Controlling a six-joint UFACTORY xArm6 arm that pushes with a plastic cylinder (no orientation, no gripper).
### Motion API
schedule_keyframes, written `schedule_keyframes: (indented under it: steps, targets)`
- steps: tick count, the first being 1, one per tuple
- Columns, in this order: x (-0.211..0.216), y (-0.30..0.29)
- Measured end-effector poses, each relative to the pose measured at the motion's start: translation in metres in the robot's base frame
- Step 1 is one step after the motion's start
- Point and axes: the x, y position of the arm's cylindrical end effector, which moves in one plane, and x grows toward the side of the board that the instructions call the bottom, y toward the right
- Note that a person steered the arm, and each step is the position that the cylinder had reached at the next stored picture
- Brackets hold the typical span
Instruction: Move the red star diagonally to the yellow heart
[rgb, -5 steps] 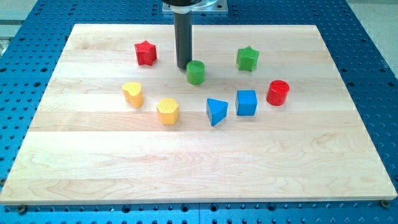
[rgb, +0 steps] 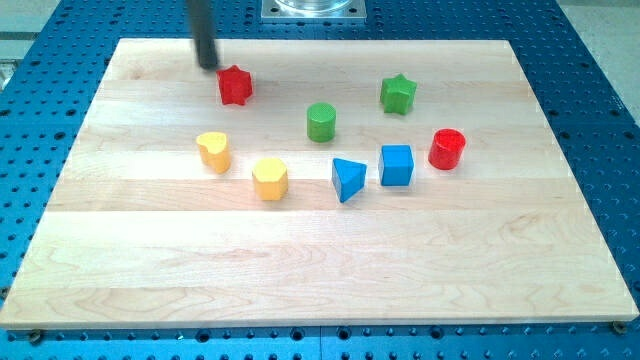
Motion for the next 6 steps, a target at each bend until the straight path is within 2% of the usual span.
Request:
schedule_keyframes:
  steps: [1, 2, 3, 4, 5, 6]
  targets:
    - [0.036, -0.019]
    - [0.063, 0.024]
    - [0.061, 0.09]
    - [0.059, 0.132]
    - [0.024, 0.128]
    - [0.019, 0.19]
